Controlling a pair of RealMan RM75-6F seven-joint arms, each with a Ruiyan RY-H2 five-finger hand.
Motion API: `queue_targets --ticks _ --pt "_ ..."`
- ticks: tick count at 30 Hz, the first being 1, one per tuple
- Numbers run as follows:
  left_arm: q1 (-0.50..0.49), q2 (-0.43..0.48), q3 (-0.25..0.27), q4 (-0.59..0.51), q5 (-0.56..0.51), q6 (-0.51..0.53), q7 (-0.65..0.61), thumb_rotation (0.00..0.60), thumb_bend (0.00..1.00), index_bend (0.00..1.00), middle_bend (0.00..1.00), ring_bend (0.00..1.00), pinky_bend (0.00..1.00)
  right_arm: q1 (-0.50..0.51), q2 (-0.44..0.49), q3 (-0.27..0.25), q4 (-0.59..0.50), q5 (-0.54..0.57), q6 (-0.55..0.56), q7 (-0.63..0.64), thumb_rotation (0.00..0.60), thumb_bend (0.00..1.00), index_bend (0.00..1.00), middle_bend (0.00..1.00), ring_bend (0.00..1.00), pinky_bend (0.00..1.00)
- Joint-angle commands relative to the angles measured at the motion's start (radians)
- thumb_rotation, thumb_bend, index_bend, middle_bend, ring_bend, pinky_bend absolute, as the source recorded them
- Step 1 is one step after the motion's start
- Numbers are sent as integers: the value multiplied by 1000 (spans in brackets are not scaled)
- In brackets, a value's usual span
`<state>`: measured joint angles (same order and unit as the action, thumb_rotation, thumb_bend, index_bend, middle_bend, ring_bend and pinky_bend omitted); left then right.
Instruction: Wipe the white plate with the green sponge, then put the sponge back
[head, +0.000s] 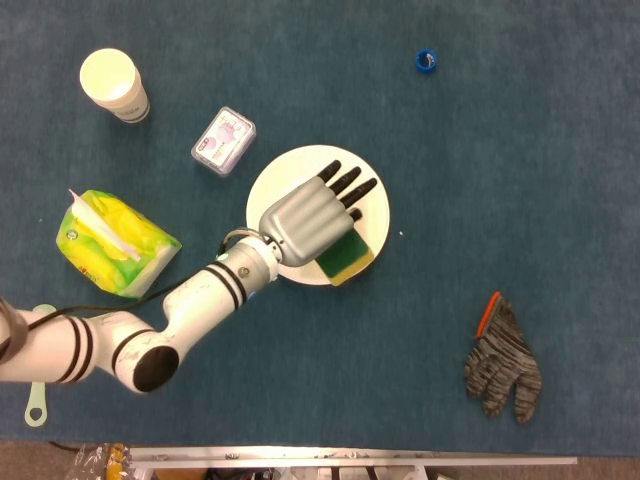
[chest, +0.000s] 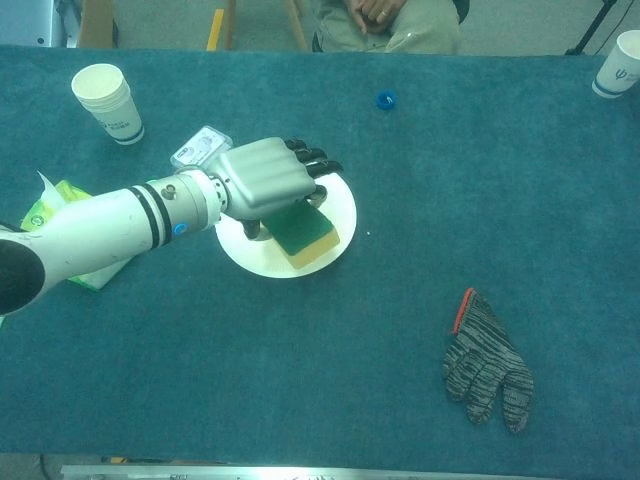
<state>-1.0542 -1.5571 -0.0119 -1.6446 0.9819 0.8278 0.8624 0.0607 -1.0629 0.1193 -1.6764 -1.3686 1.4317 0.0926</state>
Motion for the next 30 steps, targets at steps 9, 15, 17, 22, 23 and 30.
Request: queue_targets --ticks 9,15,17,22,23,30 --pt "-38 -47 -3 46 -27 -41 -33 600 243 402 29 0 56 1 -2 2 7 8 -3 2 600 199 0 22 0 212" --pt "-53 -75 3 86 -41 -51 -41 600 243 402 29 0 56 -3 1 3 7 10 2 4 600 199 0 22 0 212" --pt "-57 -82 3 102 -46 -53 -45 600 243 402 29 0 56 -4 2 3 6 11 4 3 600 199 0 22 0 212" --pt "-60 -92 1 137 -56 -50 -60 600 243 402 29 0 56 -6 3 3 5 12 6 1 600 199 0 22 0 212" --pt "-61 -93 1 142 -58 -50 -62 600 243 402 29 0 56 -7 3 3 4 12 7 1 600 199 0 22 0 212" --pt "-62 -102 3 182 -60 -43 -73 600 243 402 29 0 56 -8 3 3 3 12 8 0 600 199 0 22 0 212"
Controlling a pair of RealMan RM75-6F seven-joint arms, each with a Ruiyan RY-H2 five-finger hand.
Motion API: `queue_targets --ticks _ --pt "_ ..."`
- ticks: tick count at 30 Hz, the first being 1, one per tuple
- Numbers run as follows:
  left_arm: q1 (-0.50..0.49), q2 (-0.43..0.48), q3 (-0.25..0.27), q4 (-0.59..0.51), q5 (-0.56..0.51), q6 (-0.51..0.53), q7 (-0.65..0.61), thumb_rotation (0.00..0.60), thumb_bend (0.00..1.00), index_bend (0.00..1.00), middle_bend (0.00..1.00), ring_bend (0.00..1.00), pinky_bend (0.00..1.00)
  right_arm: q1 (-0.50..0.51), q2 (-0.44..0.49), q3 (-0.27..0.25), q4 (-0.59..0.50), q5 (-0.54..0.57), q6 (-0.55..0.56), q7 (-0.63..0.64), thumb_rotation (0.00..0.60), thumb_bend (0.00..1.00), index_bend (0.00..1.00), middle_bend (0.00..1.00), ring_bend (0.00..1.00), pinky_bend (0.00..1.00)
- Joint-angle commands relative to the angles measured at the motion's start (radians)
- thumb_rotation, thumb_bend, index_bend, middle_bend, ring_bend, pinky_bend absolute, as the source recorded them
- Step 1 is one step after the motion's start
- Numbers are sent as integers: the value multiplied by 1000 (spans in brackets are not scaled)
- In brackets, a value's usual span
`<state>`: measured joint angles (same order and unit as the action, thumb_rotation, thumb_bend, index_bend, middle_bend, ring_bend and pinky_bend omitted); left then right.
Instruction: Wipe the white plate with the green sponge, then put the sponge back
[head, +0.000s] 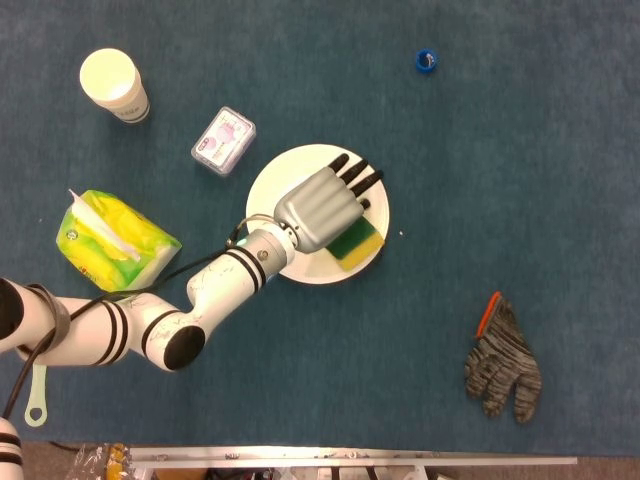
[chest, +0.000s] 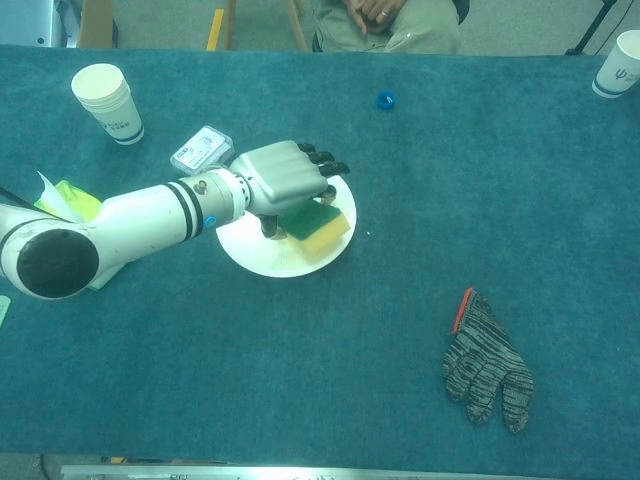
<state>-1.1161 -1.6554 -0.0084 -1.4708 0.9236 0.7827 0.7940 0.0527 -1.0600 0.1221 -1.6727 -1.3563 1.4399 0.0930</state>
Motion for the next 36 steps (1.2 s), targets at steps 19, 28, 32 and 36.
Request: queue_targets --ticks 19,28,32,36 --pt "8 38 -16 1 1 67 9 600 243 402 29 0 56 -6 3 -2 -5 -9 10 4 600 198 0 22 0 212" --pt "9 0 -10 49 14 79 30 600 243 402 31 0 56 -14 9 -4 -6 -11 20 7 600 199 0 22 0 212" --pt "12 -17 -9 86 35 86 30 600 243 403 37 0 56 -16 9 -4 -6 -7 19 7 600 199 0 22 0 212" --pt "22 -26 -4 111 36 82 25 600 242 403 38 0 56 -14 8 -4 -4 -7 15 7 600 199 0 22 0 212"
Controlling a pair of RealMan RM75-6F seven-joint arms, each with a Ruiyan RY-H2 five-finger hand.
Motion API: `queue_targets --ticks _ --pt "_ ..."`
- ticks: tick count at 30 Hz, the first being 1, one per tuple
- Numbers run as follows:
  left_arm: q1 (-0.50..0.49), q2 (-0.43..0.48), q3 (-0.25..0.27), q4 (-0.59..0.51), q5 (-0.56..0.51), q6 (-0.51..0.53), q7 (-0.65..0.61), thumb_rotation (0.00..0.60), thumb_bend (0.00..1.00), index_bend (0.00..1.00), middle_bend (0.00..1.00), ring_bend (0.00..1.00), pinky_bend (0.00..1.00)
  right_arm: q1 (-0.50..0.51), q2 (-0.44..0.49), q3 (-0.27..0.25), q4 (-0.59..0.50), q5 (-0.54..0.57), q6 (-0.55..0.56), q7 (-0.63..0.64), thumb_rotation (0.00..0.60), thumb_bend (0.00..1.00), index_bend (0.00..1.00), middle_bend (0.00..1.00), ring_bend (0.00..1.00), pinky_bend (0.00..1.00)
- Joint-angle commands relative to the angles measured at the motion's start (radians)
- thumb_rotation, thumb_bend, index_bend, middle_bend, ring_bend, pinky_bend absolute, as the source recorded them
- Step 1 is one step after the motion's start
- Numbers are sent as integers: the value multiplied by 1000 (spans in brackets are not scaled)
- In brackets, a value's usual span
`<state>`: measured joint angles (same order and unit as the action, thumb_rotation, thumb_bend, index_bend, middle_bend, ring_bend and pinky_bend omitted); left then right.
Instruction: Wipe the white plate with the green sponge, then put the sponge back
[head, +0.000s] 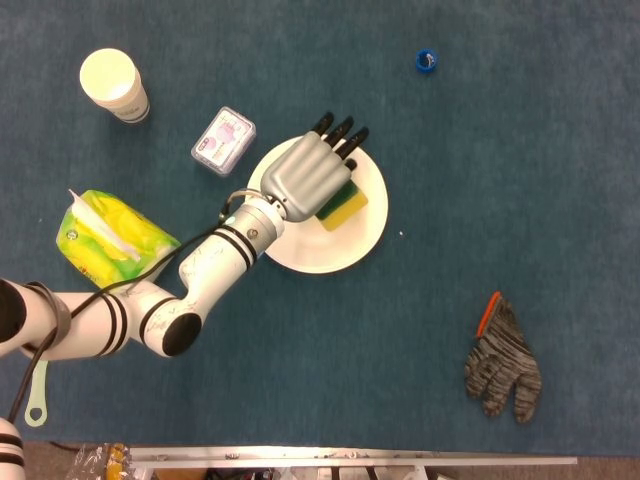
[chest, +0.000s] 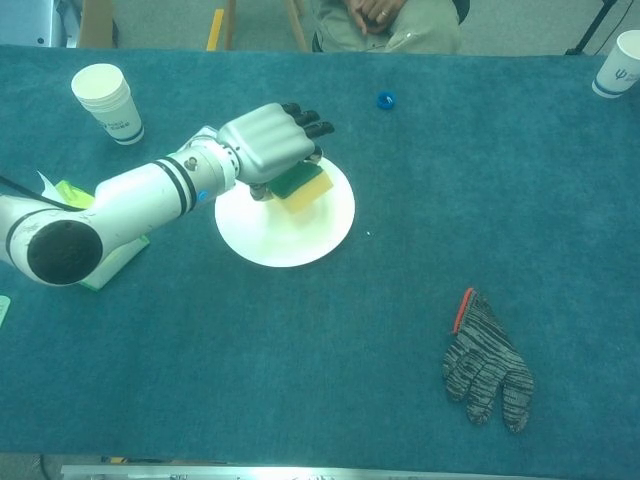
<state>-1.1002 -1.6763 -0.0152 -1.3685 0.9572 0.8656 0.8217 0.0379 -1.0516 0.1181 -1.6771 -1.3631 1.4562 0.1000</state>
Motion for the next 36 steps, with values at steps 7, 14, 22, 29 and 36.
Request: queue_targets --ticks 7,14,22,29,36 --pt "19 -8 12 9 10 -7 0 600 243 403 38 0 56 4 -4 1 2 -3 -5 0 600 199 0 22 0 212" --pt "25 -1 23 -40 17 -16 12 600 243 403 38 0 56 2 -3 1 1 -5 0 1 600 199 0 23 0 212" --pt "27 18 37 -123 28 -26 23 600 243 403 38 0 56 2 -5 0 1 -9 1 3 600 200 0 22 0 212" --pt "22 47 44 -205 33 -22 42 600 243 403 38 0 56 3 -7 1 6 -7 -1 6 600 199 0 23 0 212" --pt "13 48 36 -193 39 -12 55 600 243 403 38 0 56 6 -10 3 12 -4 -6 6 600 199 0 22 0 212"
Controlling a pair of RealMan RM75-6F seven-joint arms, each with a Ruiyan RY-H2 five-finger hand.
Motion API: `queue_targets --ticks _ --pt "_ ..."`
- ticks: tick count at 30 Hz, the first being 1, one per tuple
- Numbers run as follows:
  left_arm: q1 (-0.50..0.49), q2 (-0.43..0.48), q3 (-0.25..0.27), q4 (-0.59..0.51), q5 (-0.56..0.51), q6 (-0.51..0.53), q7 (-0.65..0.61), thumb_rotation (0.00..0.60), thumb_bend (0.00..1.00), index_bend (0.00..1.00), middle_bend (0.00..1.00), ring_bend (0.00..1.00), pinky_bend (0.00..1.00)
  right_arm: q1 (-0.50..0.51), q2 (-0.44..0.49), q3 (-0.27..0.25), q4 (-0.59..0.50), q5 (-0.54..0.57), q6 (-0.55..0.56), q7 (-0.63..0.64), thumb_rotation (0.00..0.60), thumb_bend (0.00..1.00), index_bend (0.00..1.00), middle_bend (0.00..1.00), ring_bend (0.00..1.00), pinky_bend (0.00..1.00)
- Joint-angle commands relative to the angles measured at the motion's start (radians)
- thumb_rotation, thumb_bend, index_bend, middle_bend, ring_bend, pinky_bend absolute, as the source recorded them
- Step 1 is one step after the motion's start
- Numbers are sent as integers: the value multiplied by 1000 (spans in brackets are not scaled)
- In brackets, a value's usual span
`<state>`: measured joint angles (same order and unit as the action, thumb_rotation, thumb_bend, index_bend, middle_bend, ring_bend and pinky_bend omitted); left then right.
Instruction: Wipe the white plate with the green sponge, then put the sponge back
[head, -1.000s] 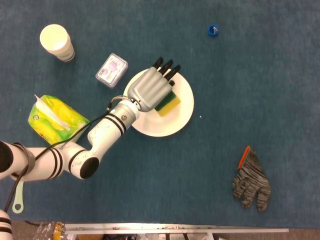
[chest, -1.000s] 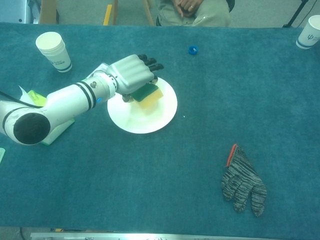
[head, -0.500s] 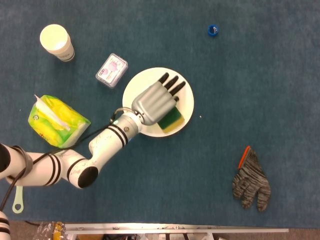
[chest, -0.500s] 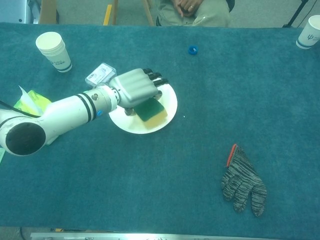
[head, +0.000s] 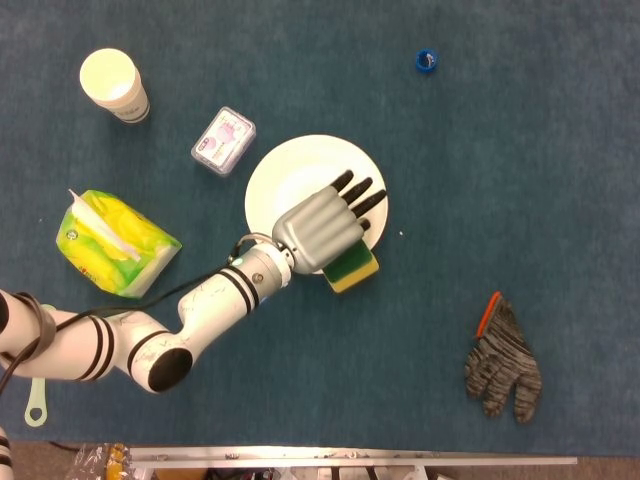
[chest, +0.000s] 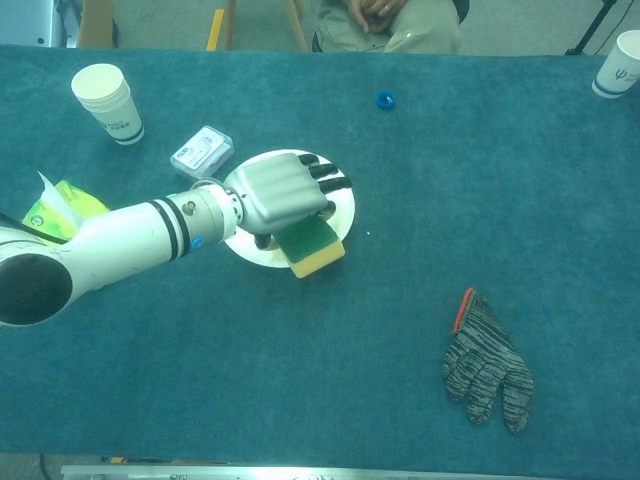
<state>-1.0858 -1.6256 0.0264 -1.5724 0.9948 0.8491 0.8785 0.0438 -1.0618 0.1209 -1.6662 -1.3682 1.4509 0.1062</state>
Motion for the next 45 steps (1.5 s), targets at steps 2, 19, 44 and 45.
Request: queue_targets --ticks 2,19,44,45 --pt "-2 -7 -14 30 2 6 -10 600 243 403 38 0 56 -1 1 0 1 3 0 0 600 200 0 23 0 212" --pt "17 -41 -20 175 -6 -18 -63 600 243 403 39 0 56 -1 0 0 -3 8 -4 -9 600 199 0 22 0 212" --pt "25 71 24 -62 -11 10 -17 600 243 403 38 0 56 -2 -3 -3 -3 -9 4 1 600 200 0 22 0 212" --pt "27 77 24 -64 -11 15 -15 600 243 403 38 0 56 -2 -3 -3 -3 -9 4 1 600 200 0 22 0 212"
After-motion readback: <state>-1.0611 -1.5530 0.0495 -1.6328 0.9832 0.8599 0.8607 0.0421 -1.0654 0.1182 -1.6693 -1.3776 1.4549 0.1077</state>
